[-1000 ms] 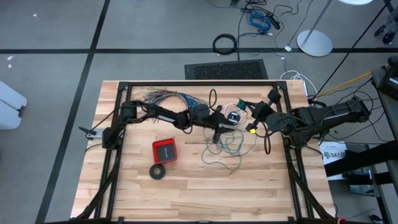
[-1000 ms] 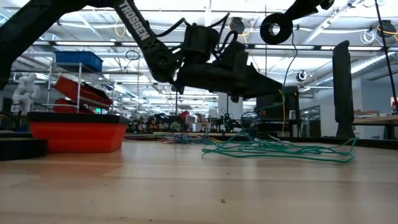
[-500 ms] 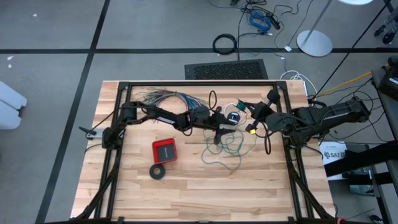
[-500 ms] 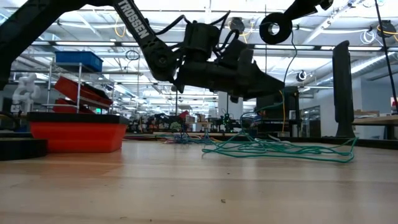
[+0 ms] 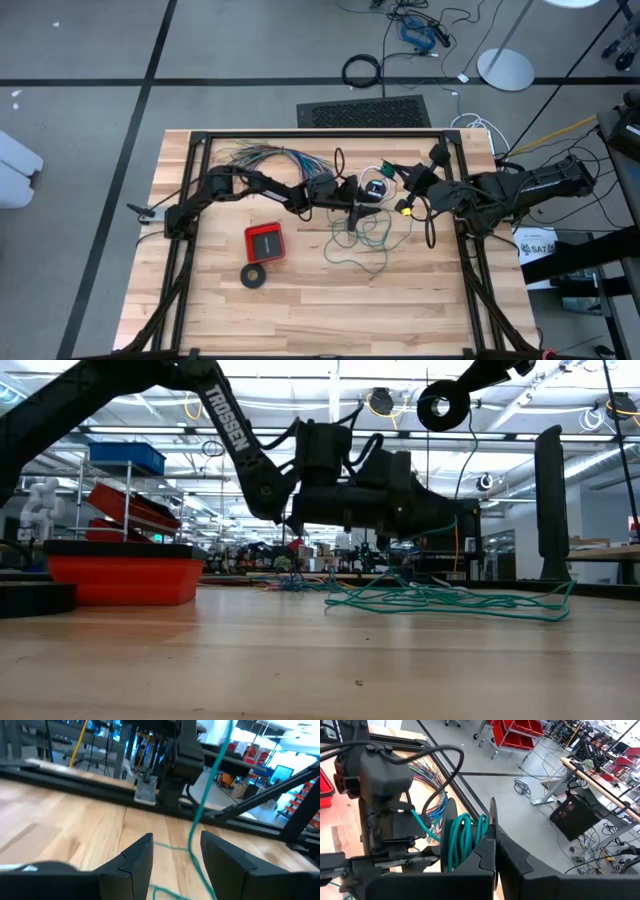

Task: Coil cords
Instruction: Coil the green wire onto the spool

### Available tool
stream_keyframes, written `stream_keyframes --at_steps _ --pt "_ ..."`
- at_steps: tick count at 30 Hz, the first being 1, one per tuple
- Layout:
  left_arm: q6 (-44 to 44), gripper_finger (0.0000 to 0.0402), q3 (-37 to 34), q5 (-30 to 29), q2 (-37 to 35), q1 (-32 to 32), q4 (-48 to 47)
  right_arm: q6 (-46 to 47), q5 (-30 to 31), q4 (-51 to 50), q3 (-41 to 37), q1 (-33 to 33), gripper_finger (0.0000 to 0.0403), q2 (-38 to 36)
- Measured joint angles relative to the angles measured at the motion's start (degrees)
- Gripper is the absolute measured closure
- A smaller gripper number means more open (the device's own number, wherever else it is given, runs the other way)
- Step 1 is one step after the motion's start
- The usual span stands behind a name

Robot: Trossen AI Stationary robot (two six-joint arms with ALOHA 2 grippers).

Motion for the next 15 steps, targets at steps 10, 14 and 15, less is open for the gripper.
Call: stream_keyframes --at_steps 10,14,15 --pt "1.99 0.0334 1.75 2.56 -0.02 -0.07 -2.82 -1.32 0.0 1.04 0.0 0.0 0.0403 0.0" --pt "3.07 0.0384 2.33 3.9 -0.04 -0.17 -3.11 -1.49 0.0 1.03 0.0 0.0 0.0403 0.0" --pt "3.16 0.0391 2.33 3.95 -0.04 -0.2 -3.12 -1.49 0.0 1.04 0.0 0.0 0.0403 0.0"
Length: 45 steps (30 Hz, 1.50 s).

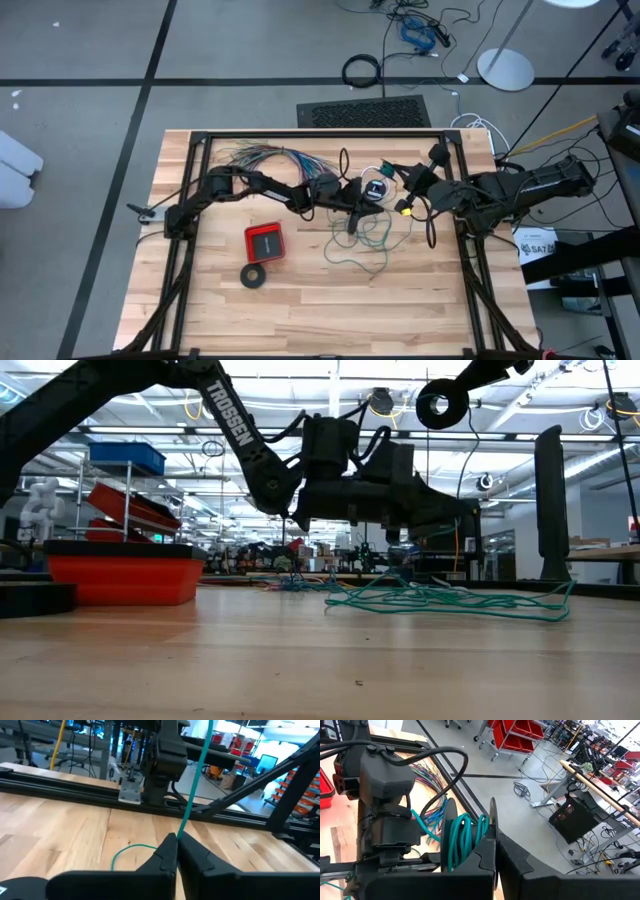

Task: Coil cords
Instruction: Coil the green wire onto the spool

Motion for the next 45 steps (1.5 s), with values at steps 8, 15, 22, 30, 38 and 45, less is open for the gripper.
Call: stream_keyframes --at_steps 8,15,22,30,38,45 --pt "-0.5 0.0397 0.0 1.42 0.0 4.78 -0.35 1.68 -3.67 0.25 0.0 1.45 0.0403 0.0" --pt "-5.42 0.0398 -0.02 5.9 -1.08 10.49 -0.65 5.47 -9.1 -3.23 0.0 2.3 0.0403 0.0" --pt "-1.26 0.0399 -0.02 8.59 -6.35 12.19 -8.45 10.27 -9.0 -10.35 0.02 2.25 0.0403 0.08" --pt "7.61 0.04 -0.02 6.94 -13.6 12.77 -18.72 13.57 -9.06 -17.43 0.02 2.23 0.0403 2.33" --pt "10.62 0.04 -0.04 4.9 -17.35 13.83 -24.5 14.14 -10.62 -19.37 0.02 2.21 0.0403 5.46" --pt "10.39 0.04 -0.04 4.87 -18.01 12.7 -25.54 14.16 -7.78 -19.67 0.02 0.08 0.0403 9.23"
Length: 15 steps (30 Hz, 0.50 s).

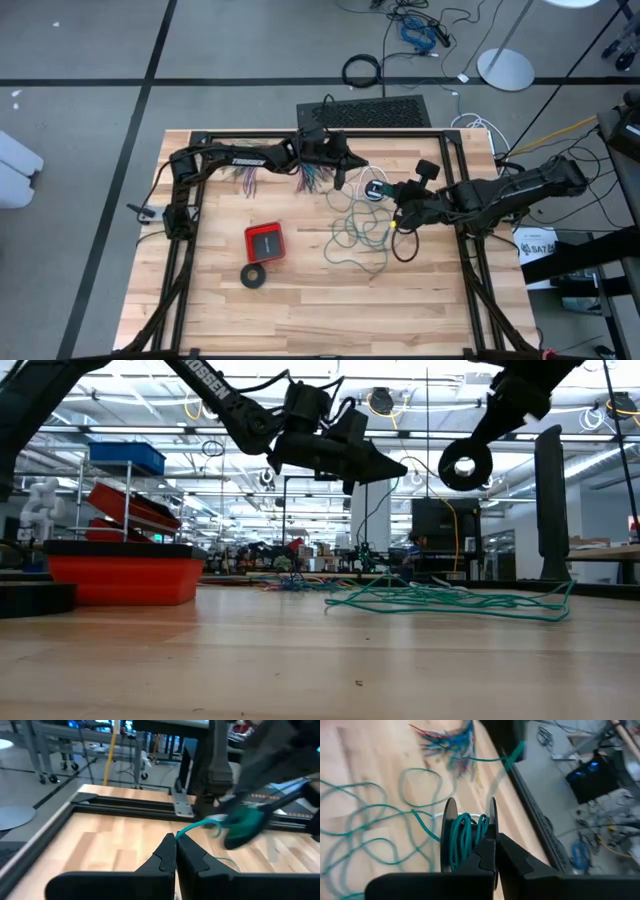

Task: Coil cords
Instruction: Coil the green wire onto the spool

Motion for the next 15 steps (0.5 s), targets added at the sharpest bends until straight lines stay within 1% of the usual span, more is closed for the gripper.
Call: stream_keyframes --at_steps 5,10,15 --pt "-1.36 0.04 0.0 0.02 0.0 -0.93 -0.44 0.27 3.68 -0.27 0.0 -2.43 0.0403 3.34" --pt "-2.02 0.04 0.0 0.12 0.0 -1.3 -0.48 0.9 9.93 -0.37 0.0 -3.82 0.0403 6.0" --pt "-3.02 0.04 0.0 1.81 0.0 -1.84 0.55 3.19 16.72 -0.46 0.0 -4.03 0.0403 8.35"
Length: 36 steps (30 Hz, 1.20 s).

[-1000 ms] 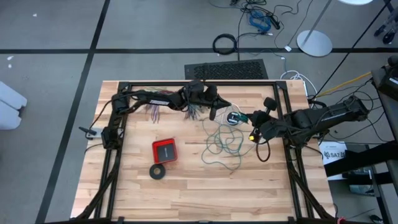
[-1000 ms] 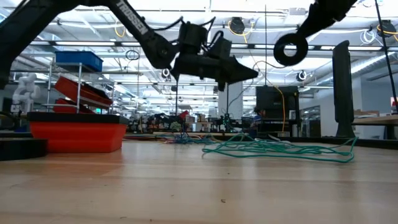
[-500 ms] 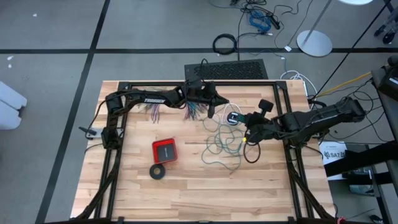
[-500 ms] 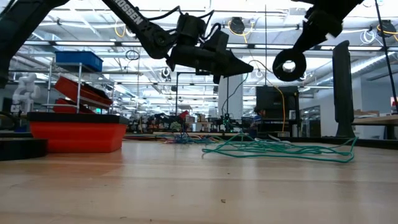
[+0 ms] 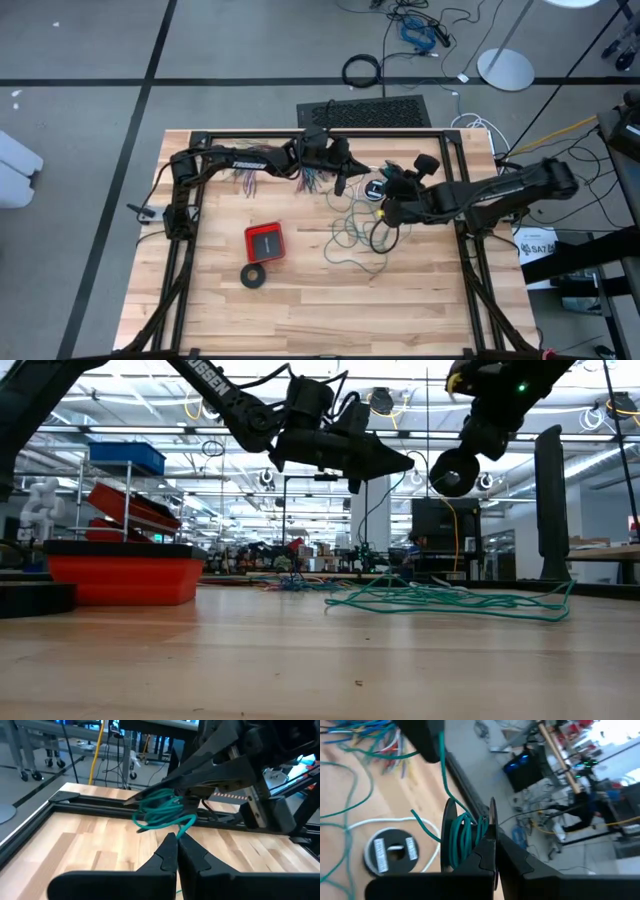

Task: Coil cords
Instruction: Coil the green wire onto the spool

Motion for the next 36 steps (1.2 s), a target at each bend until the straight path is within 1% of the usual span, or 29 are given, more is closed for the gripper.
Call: stream_keyframes --at_steps 9,22,29,36 --pt "0.58 0.04 1.01 1.52 -2.57 -1.32 -0.04 2.9 -0.09 0.67 0.0 0.02 0.0403 3.4" --pt "4.62 0.04 1.01 0.92 -3.08 -7.18 -2.48 3.52 0.11 6.18 0.02 0.09 0.0403 3.8" --pt "7.97 0.04 1.01 -1.58 -3.08 -9.1 -6.12 3.48 0.36 8.86 0.02 0.28 0.0403 2.35" --pt "9.64 0.04 1.01 -3.5 -3.08 -10.17 -5.68 3.24 1.79 12.43 0.02 0.68 0.0403 -0.98"
